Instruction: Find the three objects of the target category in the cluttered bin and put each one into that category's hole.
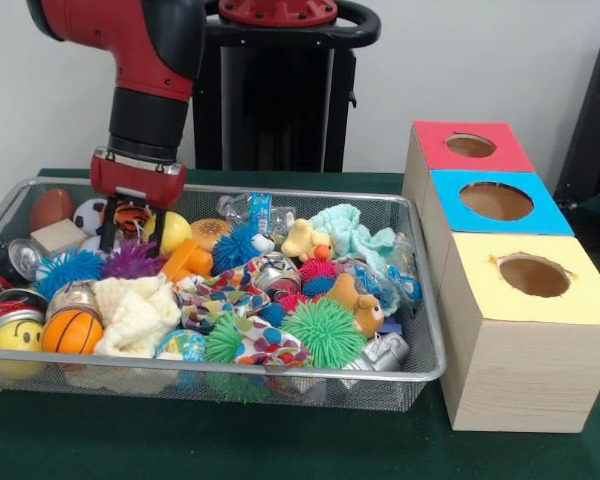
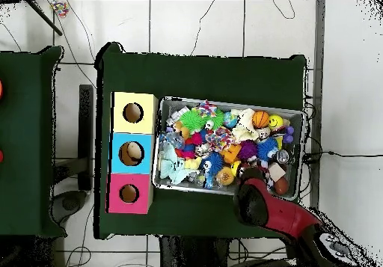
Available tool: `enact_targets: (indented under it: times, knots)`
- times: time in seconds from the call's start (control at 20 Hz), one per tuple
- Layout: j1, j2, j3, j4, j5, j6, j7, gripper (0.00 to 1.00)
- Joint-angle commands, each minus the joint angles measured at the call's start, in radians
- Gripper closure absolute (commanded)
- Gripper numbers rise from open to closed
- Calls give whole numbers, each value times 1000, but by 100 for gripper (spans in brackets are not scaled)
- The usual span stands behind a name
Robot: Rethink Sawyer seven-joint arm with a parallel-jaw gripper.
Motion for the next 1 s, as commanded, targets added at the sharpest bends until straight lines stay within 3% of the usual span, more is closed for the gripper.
enact_targets:
  times: [0.05,0.3,0.35,0.7,1.0]
  knots:
    - [-84,26,43,73,-41,214,98,0]
    - [-103,39,50,57,-35,234,89,0]
    - [-106,40,53,55,-35,240,85,100]
    - [-106,46,68,47,-44,256,71,100]
    - [-81,31,74,44,-4,309,83,100]
